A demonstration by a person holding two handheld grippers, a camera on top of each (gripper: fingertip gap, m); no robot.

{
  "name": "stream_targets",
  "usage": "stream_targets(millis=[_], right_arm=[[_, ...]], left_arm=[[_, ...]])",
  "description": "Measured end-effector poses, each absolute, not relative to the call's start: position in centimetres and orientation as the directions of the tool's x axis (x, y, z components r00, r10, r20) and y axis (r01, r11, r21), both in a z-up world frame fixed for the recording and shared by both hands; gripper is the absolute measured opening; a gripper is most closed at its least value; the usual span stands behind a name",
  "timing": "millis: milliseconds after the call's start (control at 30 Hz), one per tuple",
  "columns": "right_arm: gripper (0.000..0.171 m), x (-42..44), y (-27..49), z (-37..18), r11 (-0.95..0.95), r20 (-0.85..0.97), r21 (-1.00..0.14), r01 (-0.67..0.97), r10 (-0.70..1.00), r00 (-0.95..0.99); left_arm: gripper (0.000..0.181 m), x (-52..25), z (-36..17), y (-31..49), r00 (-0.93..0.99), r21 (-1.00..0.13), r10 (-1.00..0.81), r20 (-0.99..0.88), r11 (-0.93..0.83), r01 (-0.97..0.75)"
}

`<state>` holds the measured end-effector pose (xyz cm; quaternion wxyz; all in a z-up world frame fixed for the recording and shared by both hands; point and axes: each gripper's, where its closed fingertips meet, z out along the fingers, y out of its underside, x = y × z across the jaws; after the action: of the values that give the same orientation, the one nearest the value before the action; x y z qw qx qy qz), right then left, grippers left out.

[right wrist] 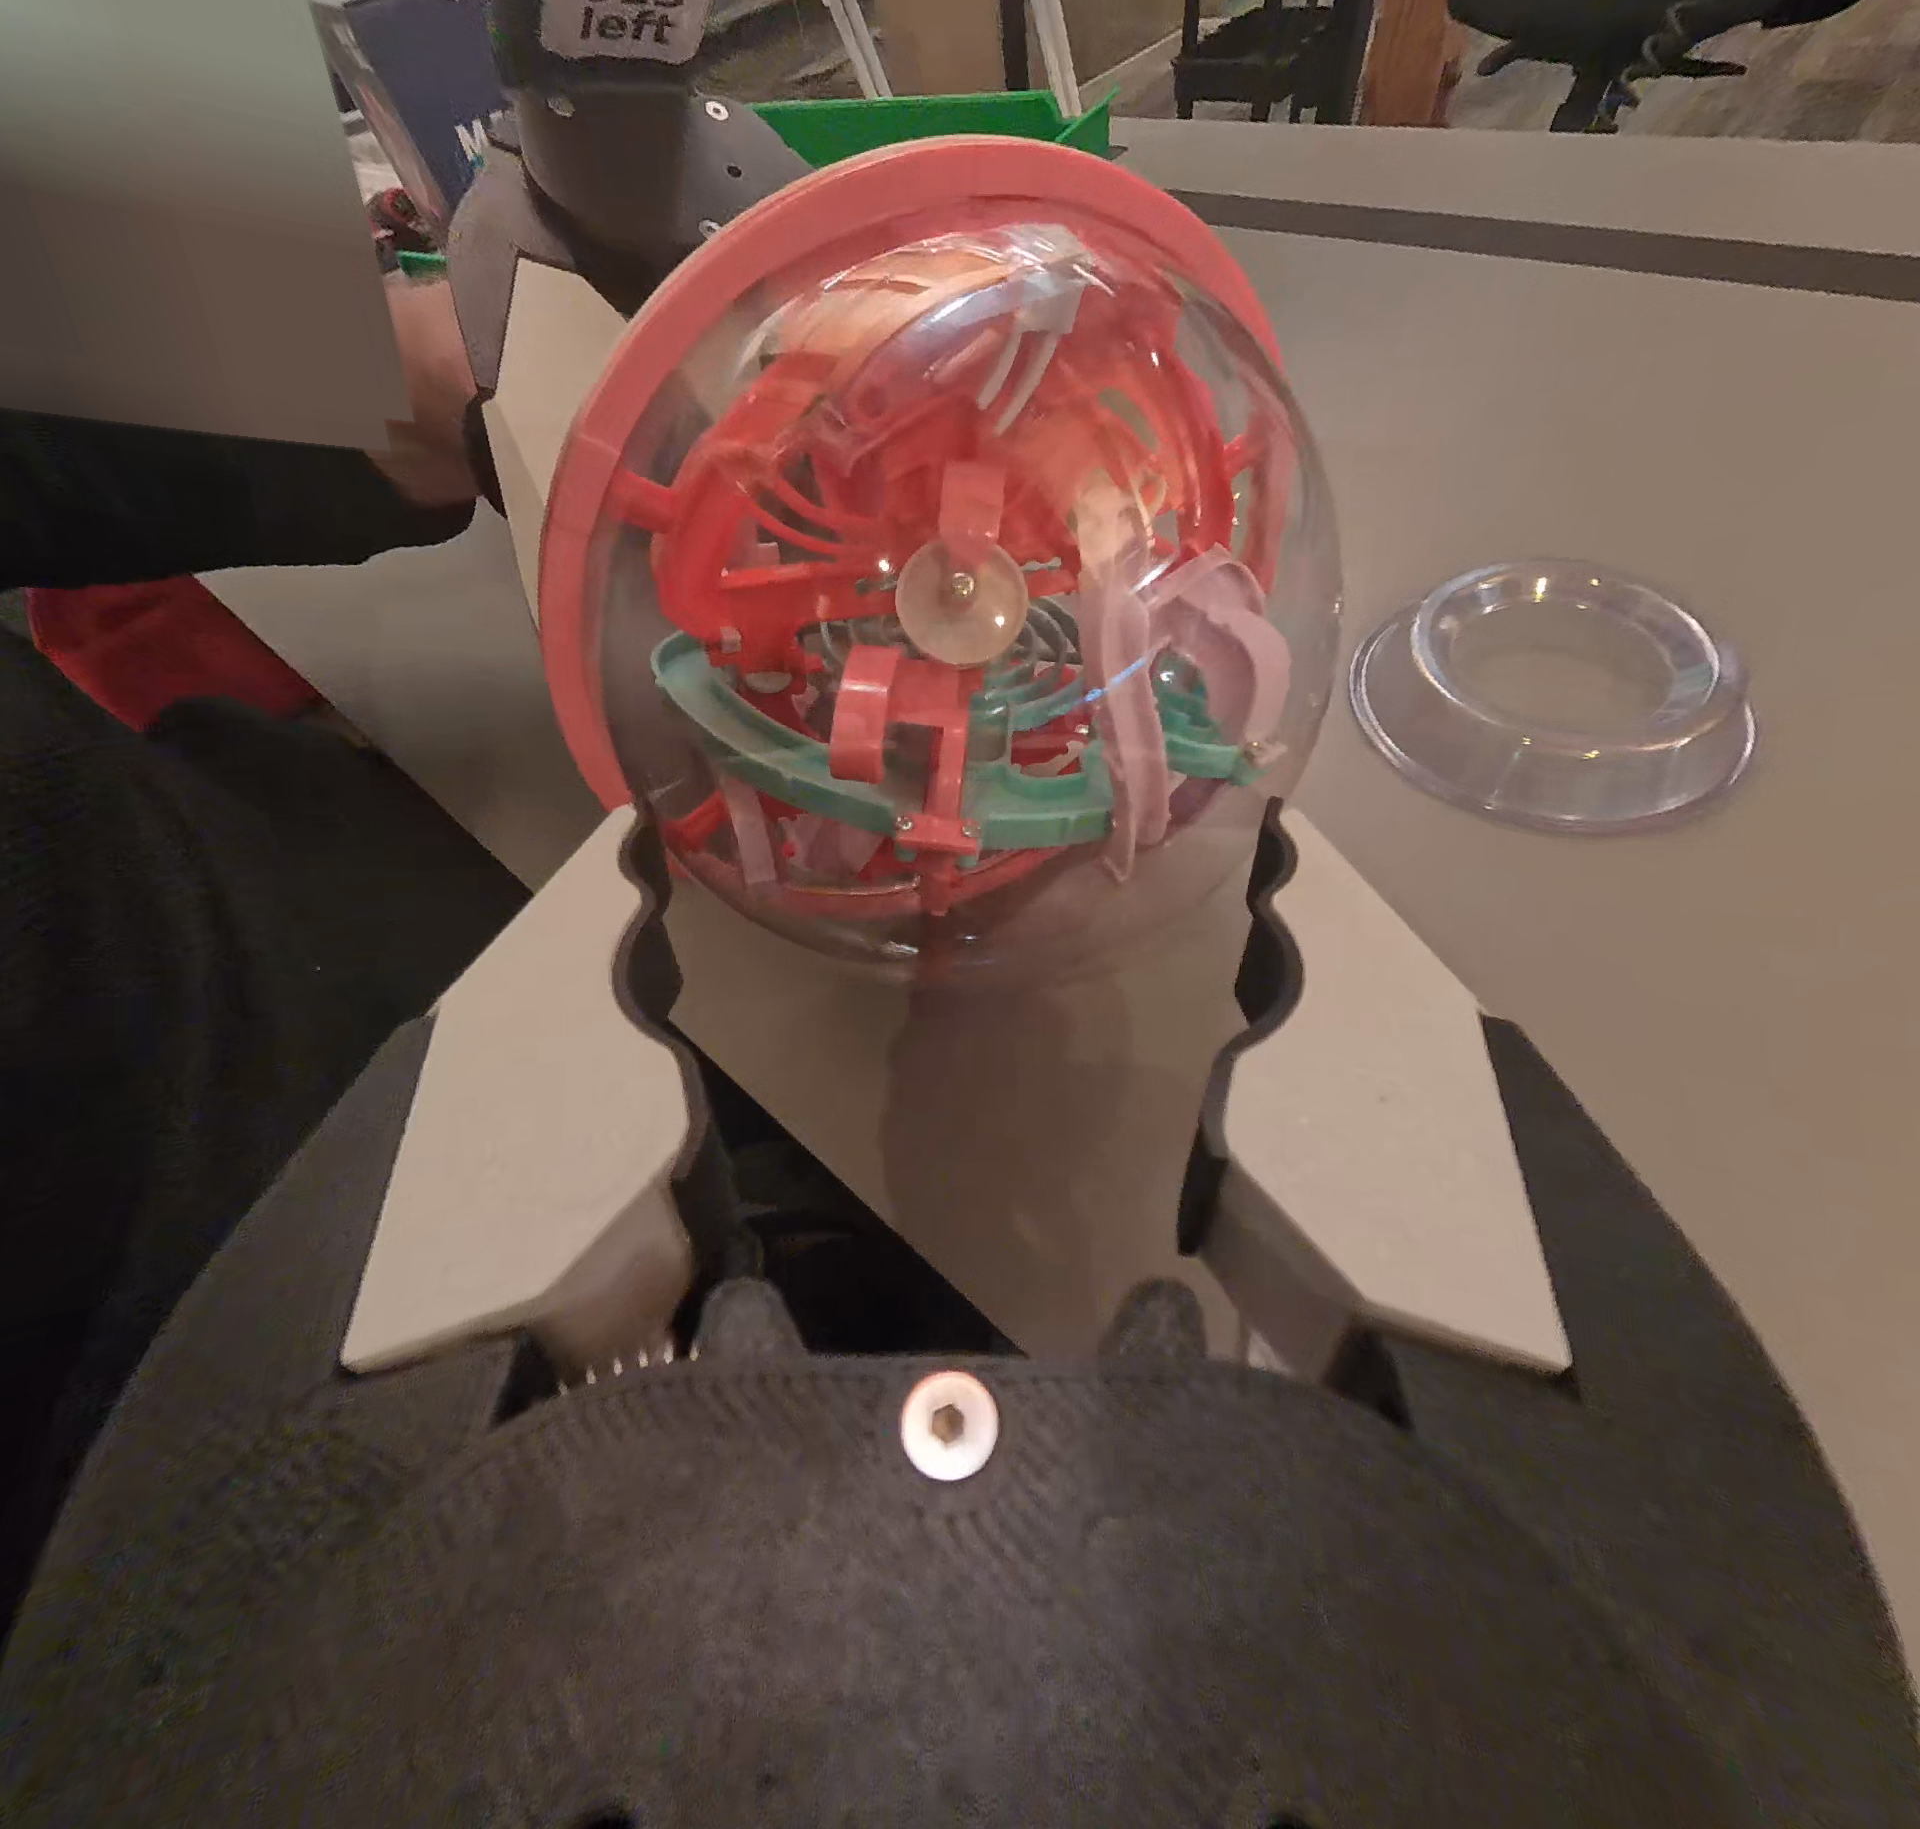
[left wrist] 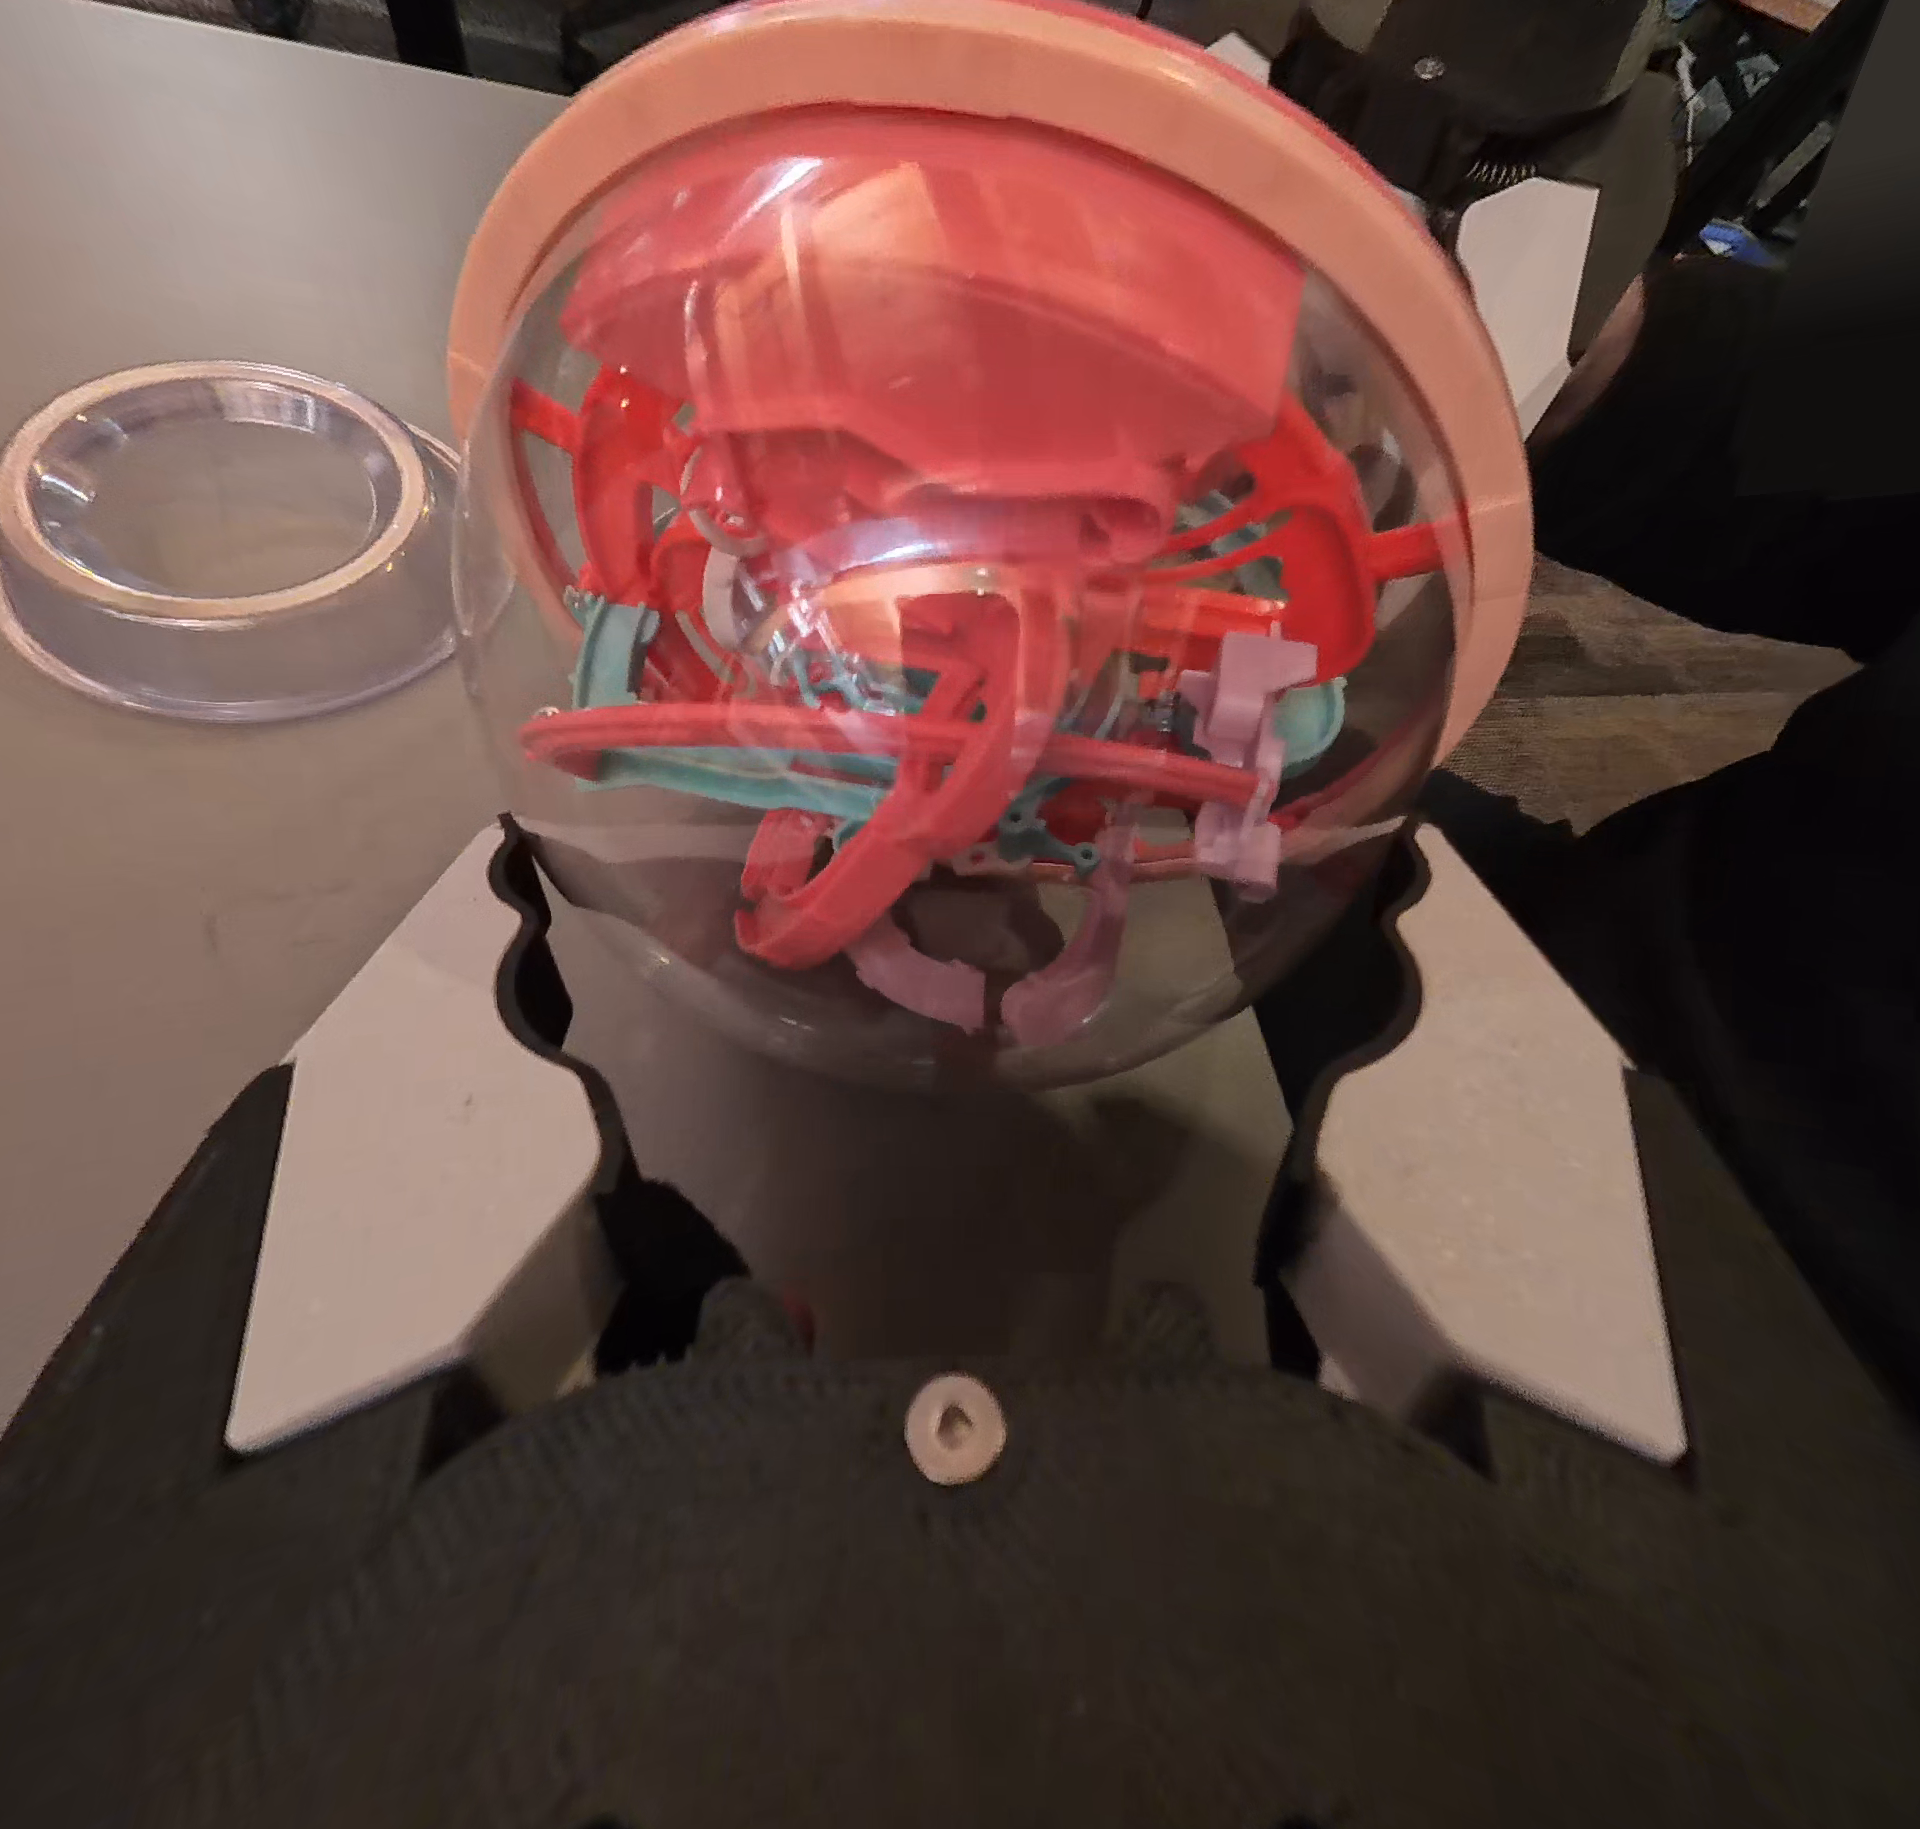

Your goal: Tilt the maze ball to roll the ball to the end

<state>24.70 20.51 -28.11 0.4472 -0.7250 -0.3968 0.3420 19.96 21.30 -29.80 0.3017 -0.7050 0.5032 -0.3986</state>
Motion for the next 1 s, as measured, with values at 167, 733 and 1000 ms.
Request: stream_targets(millis=[167, 733, 1000], right_arm=[[0.109, 24.9, 20.2, -28.7, -0.289, -0.148, -0.919, 0.268, 0.884, 0.444], [0.109, 25.0, 19.5, -30.9, -0.357, -0.218, -0.895, 0.269, 0.873, 0.436], [0.109, 24.3, 18.6, -31.8, -0.344, -0.191, -0.885, 0.313, 0.883, 0.429]], left_arm=[[0.150, 20.2, -29.5, 21.3, 0.183, -0.846, -0.964, 0.195, -0.260, -0.465], [0.150, 21.0, -28.8, 21.1, 0.183, -0.856, -0.981, 0.065, -0.149, -0.495], [0.150, 20.6, -28.7, 20.2, 0.178, -0.870, -0.984, -0.030, -0.062, -0.489]])
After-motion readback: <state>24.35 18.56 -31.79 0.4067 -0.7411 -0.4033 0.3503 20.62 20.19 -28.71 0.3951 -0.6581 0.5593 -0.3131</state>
